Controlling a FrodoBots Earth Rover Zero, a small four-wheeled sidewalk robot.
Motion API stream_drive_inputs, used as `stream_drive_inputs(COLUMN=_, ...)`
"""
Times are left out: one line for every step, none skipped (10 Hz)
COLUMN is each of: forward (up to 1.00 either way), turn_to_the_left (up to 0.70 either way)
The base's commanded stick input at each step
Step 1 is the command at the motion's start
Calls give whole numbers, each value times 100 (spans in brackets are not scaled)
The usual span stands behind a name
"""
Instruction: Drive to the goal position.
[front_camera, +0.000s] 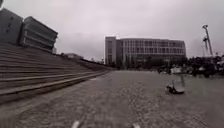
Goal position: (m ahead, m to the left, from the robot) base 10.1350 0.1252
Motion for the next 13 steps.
stream_drive_inputs(forward=70, turn_to_the_left=0)
stream_drive_inputs(forward=70, turn_to_the_left=0)
stream_drive_inputs(forward=70, turn_to_the_left=0)
stream_drive_inputs(forward=70, turn_to_the_left=0)
stream_drive_inputs(forward=70, turn_to_the_left=0)
stream_drive_inputs(forward=70, turn_to_the_left=0)
stream_drive_inputs(forward=70, turn_to_the_left=0)
stream_drive_inputs(forward=70, turn_to_the_left=0)
stream_drive_inputs(forward=70, turn_to_the_left=0)
stream_drive_inputs(forward=70, turn_to_the_left=0)
stream_drive_inputs(forward=70, turn_to_the_left=0)
stream_drive_inputs(forward=70, turn_to_the_left=0)
stream_drive_inputs(forward=70, turn_to_the_left=0)
